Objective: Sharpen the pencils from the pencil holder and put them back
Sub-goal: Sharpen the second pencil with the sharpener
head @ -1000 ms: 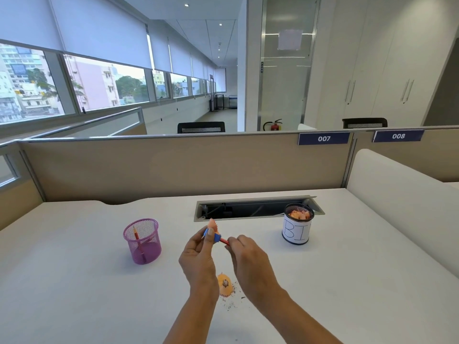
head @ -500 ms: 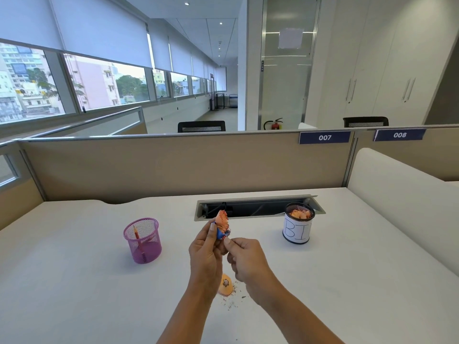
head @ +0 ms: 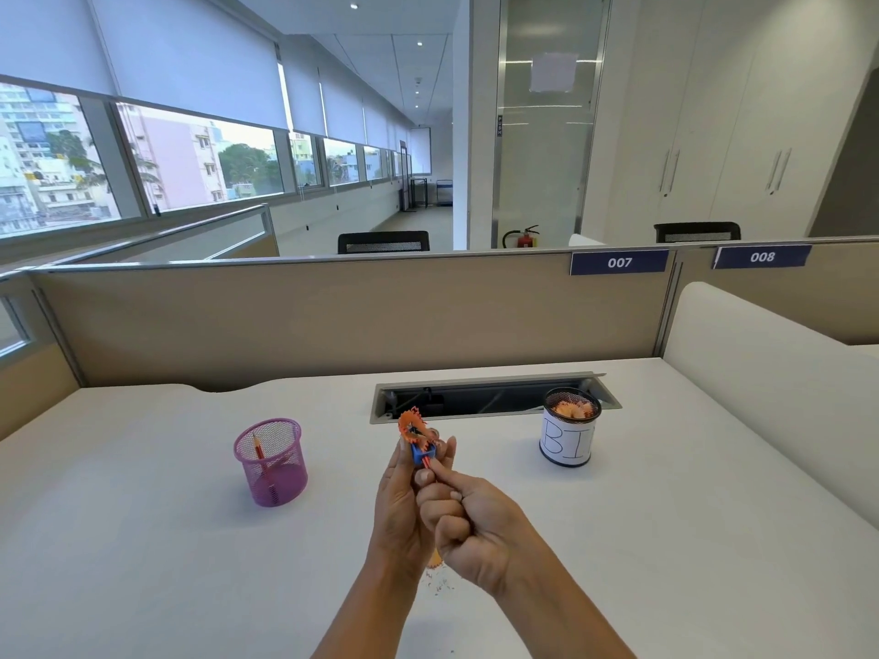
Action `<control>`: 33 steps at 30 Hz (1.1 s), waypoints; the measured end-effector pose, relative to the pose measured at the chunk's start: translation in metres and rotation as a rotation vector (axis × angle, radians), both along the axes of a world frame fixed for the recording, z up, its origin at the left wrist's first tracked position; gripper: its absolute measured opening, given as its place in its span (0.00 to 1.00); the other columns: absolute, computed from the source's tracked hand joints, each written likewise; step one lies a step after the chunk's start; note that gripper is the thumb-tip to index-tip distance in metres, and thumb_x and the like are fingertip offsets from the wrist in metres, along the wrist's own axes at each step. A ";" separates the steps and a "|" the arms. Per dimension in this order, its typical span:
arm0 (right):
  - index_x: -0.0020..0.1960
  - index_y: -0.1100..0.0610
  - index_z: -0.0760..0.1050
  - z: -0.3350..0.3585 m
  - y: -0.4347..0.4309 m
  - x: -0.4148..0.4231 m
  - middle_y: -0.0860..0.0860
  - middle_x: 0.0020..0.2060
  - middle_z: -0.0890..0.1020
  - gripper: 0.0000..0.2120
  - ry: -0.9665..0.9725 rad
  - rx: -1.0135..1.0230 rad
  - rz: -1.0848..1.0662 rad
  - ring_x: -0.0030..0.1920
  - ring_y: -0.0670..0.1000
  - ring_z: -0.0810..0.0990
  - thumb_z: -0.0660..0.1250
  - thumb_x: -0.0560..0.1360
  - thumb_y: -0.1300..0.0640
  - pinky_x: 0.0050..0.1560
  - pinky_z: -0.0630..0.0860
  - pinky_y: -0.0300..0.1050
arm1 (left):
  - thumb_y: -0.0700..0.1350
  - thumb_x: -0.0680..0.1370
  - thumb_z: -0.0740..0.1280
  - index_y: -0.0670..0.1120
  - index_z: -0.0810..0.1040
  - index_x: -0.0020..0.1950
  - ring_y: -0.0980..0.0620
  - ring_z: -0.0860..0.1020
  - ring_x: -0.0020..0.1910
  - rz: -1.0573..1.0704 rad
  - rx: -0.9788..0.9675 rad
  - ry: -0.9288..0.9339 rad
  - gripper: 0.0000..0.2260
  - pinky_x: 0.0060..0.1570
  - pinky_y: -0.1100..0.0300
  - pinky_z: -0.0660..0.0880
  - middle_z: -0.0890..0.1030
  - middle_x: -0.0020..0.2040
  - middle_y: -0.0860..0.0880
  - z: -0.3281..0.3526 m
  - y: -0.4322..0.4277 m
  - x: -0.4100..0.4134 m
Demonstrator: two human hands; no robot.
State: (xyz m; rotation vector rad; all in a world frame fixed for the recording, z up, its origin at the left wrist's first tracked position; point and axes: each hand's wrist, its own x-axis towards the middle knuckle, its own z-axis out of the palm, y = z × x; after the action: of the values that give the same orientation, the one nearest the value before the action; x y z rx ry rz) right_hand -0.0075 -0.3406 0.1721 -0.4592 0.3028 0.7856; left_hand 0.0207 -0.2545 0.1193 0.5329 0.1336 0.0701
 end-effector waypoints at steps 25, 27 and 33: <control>0.61 0.57 0.72 -0.033 0.003 0.018 0.53 0.53 0.79 0.13 -1.507 -1.881 -0.063 0.43 0.47 0.69 0.53 0.82 0.55 0.45 0.70 0.40 | 0.48 0.69 0.72 0.49 0.78 0.42 0.47 0.81 0.46 0.503 0.687 0.252 0.06 0.56 0.52 0.74 0.81 0.39 0.50 0.009 0.001 -0.011; 0.63 0.58 0.70 -0.040 0.006 0.019 0.55 0.54 0.77 0.13 -1.592 -1.911 -0.067 0.43 0.48 0.70 0.56 0.81 0.59 0.45 0.71 0.39 | 0.49 0.69 0.72 0.48 0.77 0.45 0.46 0.80 0.47 0.531 0.699 0.286 0.09 0.56 0.52 0.74 0.81 0.41 0.48 0.008 -0.001 -0.010; 0.36 0.54 0.78 -0.054 0.013 0.016 0.48 0.24 0.77 0.16 -1.701 -2.003 -0.127 0.22 0.46 0.58 0.83 0.54 0.58 0.22 0.48 0.28 | 0.45 0.72 0.69 0.47 0.77 0.47 0.46 0.79 0.47 0.513 0.685 0.261 0.06 0.51 0.56 0.73 0.80 0.45 0.46 0.007 -0.001 -0.009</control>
State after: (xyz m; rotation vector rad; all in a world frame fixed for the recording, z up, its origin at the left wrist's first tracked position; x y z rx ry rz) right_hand 0.0088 -0.3274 0.1178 -2.6681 -0.6518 -0.5437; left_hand 0.0112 -0.2559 0.1263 1.1821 0.5098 0.5620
